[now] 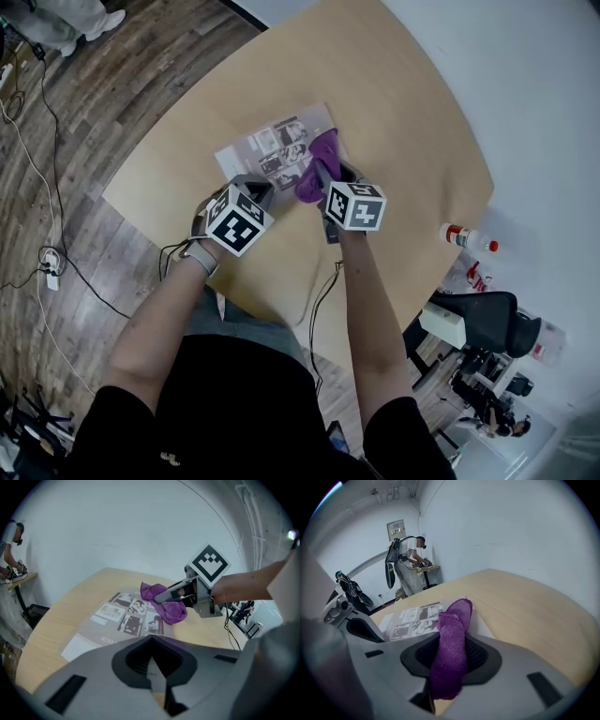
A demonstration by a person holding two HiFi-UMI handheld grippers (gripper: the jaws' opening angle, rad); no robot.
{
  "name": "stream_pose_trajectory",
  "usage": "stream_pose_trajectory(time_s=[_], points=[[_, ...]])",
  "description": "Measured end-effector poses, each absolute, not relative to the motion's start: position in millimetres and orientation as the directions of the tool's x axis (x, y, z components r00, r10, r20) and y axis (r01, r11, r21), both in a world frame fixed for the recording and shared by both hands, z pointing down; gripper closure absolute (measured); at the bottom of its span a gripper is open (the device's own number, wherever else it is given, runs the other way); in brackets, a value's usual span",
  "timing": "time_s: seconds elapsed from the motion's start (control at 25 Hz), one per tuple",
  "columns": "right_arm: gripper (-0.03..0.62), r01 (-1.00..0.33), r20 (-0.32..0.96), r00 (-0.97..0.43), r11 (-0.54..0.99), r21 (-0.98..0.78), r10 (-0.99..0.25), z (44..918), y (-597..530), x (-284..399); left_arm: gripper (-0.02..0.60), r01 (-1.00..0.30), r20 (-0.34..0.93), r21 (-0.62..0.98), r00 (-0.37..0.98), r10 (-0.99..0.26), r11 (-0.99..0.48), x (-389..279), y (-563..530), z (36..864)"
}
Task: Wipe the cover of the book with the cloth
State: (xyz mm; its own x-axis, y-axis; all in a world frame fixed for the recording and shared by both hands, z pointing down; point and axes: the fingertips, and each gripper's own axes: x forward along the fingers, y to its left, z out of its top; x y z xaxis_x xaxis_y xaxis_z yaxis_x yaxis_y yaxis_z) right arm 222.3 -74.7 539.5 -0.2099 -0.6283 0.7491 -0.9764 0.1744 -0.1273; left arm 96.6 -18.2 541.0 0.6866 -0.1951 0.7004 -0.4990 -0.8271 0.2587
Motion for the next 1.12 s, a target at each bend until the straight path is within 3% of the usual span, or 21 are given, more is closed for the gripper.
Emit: stream_pose_trajectory(time_s=[0.52, 1.12], points=[[0.464, -0.990, 0.769, -0.142, 0.082, -0.116, -0.624, 538.8, -105.1, 263.9, 0.561, -0.491, 0.701, 0.256, 0.688, -0.190, -0.833, 97.0, -18.1, 540.5], [0.456, -0.984, 0.802, -0.175, 0.118, -0.131, -0.572, 541.3, -148.1, 257.1, 0.561, -0.492, 0.697, 0.254, 0.690, -0.195, -0.833, 97.4, -18.7, 538.6]])
